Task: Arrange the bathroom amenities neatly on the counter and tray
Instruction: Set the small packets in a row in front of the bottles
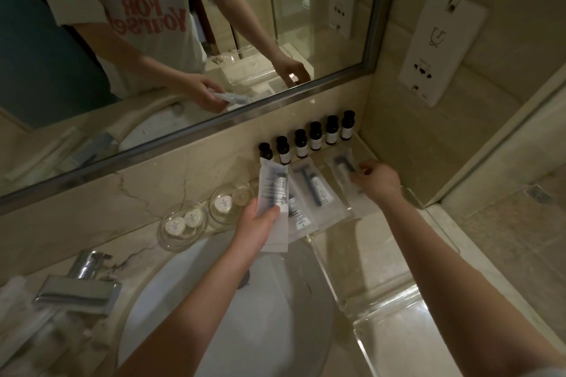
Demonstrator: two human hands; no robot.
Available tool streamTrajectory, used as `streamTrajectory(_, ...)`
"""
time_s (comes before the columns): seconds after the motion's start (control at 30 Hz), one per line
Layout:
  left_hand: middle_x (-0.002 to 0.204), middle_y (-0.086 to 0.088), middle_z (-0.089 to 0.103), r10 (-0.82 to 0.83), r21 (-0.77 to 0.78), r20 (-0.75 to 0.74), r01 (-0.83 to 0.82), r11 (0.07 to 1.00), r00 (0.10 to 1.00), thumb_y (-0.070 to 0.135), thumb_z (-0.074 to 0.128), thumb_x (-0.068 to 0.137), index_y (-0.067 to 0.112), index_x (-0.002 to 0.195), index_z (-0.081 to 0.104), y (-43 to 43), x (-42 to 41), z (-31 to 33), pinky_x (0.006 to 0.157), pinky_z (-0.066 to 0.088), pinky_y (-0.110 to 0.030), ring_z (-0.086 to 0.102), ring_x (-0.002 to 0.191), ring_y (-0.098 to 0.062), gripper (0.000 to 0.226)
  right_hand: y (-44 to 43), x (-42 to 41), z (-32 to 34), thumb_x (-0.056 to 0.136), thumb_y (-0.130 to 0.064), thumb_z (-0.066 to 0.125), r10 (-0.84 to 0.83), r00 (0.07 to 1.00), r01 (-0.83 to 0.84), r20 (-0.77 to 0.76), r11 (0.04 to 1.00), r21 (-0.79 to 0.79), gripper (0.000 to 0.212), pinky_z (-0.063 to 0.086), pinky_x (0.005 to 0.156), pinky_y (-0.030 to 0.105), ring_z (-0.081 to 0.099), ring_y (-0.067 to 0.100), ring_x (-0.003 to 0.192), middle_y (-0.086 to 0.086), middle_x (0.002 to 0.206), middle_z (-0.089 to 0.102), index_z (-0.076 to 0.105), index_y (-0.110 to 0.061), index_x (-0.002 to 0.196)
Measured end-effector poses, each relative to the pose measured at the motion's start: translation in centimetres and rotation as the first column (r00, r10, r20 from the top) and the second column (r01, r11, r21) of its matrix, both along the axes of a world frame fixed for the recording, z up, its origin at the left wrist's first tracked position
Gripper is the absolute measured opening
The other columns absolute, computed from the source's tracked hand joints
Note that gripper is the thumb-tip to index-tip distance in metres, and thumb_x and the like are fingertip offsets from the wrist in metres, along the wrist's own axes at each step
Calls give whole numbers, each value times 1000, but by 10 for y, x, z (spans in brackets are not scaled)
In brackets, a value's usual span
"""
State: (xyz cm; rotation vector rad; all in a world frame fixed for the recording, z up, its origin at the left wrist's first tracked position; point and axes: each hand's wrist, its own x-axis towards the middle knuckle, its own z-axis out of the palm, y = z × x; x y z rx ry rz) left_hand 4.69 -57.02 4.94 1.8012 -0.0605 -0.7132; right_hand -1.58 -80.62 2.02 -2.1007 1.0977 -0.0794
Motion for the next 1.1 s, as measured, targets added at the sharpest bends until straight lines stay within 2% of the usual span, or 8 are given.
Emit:
streamTrajectory(0.13,92,-1,66,11,1,-1,-11,1000,1000,13,53,90,17,108,57,2,2,-2,66,51,-29,63,81,-16,19,0,8,-4,86,-23,62,17,1000,-16,23,999,-29,36,51,74,36,65,28,87,10,102,69,60,-13,120)
streamTrajectory(0.27,92,-2,65,16,2,4,-16,1000,1000,13,52,89,15,107,57,2,4,-3,63,48,-27,63,79,-16,18,2,20,-4,85,-25,64,44,996,-47,73,998,38,38,47,69,31,58,21,74,3,91,60,58,-14,120)
streamTrajectory(0.57,95,-2,65,5,21,17,-5,1000,1000,13,52,90,14,110,57,0,5,0,60,46,-24,62,79,-14,21,1,21,-12,85,-23,63,43,996,-42,82,999,-11,38,39,67,27,53,19,75,5,94,59,57,-14,121)
streamTrajectory(0.7,91,-2,63,16,8,22,-16,1000,1000,12,52,90,13,107,56,-1,4,3,60,46,-24,60,76,-13,18,-2,17,-13,85,-21,63,32,996,-31,79,999,-20,36,45,68,30,54,20,75,1,90,56,58,-14,120)
streamTrajectory(0.87,86,2,62,-2,-16,38,3,1000,999,10,51,90,16,103,54,-3,4,9,63,48,-25,59,76,-12,14,1,13,-11,86,-30,61,85,996,-84,5,988,-133,45,48,72,33,60,28,87,12,108,63,52,-12,126)
streamTrajectory(0.93,93,-1,64,-12,-23,37,13,1000,999,12,52,90,20,102,56,-3,4,11,69,51,-28,61,82,-14,14,9,11,-4,87,-33,60,50,994,-31,99,982,-186,44,52,80,40,61,31,95,14,112,63,52,-11,124)
streamTrajectory(1.0,97,-1,66,-28,-52,32,30,998,999,15,55,90,25,98,58,-2,4,16,71,51,-30,63,86,-16,13,24,9,10,87,-35,60,24,948,4,318,996,-87,42,52,83,41,61,26,97,8,109,64,54,-14,123)
streamTrajectory(1.1,92,2,67,-153,12,136,153,988,979,18,58,88,26,95,60,-2,1,25,67,51,-28,64,83,-17,10,50,5,37,85,-45,59,123,862,-241,491,953,186,54,51,81,31,59,14,99,-3,114,59,43,-27,133)
